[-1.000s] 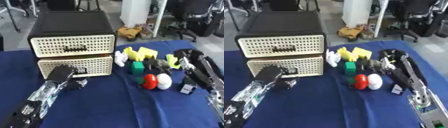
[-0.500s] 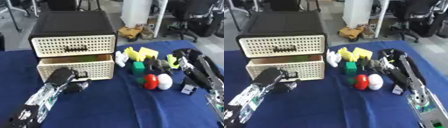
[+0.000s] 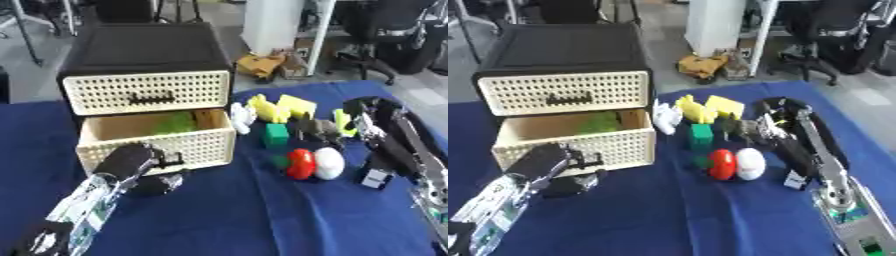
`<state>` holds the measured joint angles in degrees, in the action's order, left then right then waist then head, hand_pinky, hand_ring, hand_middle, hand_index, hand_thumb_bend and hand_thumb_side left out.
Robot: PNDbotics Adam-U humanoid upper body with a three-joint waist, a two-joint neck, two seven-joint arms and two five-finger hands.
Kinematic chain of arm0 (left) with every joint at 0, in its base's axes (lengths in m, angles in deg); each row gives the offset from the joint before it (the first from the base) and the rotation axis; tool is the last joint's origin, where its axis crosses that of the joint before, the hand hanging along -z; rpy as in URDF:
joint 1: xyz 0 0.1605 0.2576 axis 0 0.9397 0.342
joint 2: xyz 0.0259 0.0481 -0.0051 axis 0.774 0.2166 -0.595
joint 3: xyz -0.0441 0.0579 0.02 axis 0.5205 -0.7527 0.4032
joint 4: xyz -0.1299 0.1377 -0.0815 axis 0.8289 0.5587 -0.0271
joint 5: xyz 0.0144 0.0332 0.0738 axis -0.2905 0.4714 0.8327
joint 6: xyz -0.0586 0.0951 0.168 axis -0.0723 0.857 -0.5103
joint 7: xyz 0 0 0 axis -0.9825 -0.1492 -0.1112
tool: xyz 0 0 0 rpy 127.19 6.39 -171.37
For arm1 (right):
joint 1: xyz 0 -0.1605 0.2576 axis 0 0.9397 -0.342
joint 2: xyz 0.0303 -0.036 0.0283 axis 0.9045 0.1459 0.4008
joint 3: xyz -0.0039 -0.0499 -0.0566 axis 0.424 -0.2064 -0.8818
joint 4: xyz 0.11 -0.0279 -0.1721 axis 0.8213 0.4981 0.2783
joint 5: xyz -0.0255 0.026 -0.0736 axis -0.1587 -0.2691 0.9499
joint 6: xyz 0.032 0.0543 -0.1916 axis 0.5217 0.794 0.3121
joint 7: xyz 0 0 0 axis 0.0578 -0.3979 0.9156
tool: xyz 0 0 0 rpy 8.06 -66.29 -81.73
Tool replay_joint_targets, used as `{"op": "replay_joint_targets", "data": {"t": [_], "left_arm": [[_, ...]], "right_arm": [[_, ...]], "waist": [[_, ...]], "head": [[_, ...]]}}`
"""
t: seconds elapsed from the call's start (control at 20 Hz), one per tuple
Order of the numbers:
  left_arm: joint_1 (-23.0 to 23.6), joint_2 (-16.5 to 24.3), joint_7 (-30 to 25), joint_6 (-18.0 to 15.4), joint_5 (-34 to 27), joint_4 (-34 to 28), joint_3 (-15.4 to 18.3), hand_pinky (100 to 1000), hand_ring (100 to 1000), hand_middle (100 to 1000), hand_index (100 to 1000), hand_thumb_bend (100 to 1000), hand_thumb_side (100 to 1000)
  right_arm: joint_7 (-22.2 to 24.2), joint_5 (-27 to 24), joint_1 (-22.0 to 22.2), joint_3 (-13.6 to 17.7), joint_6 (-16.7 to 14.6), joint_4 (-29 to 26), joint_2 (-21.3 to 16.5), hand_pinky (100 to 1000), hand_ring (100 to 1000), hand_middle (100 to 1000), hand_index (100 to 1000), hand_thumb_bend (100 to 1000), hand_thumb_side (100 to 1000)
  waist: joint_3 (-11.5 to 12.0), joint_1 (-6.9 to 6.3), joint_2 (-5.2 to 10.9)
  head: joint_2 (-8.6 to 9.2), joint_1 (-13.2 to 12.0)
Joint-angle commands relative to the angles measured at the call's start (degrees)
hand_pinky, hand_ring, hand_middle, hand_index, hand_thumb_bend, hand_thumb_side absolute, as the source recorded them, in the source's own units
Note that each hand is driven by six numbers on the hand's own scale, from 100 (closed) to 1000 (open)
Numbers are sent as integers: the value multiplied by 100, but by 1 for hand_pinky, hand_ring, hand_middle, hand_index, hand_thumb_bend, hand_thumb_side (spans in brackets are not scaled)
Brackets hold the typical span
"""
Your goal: Pick up objects from table and place into drawer.
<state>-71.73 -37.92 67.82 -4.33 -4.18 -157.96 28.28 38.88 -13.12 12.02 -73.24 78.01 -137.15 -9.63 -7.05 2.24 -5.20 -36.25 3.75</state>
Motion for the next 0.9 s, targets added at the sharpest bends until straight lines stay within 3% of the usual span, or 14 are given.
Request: {"op": "replay_joint_targets", "data": {"t": [0.05, 0.9], "left_arm": [[8, 107, -206, -63, -178, -419, -148, 100, 100, 100, 610, 393, 1000], [626, 438, -991, -6, -952, -1659, -399, 100, 100, 100, 627, 356, 1000]], "right_arm": [[-6, -7, -50, 77, -15, -86, -93, 430, 551, 623, 727, 100, 752], [-15, -3, -33, 86, -15, -81, -112, 430, 551, 623, 727, 100, 752]], "waist": [[-6, -6, 85], [33, -31, 120]], "head": [[-31, 37], [-53, 63]]}}
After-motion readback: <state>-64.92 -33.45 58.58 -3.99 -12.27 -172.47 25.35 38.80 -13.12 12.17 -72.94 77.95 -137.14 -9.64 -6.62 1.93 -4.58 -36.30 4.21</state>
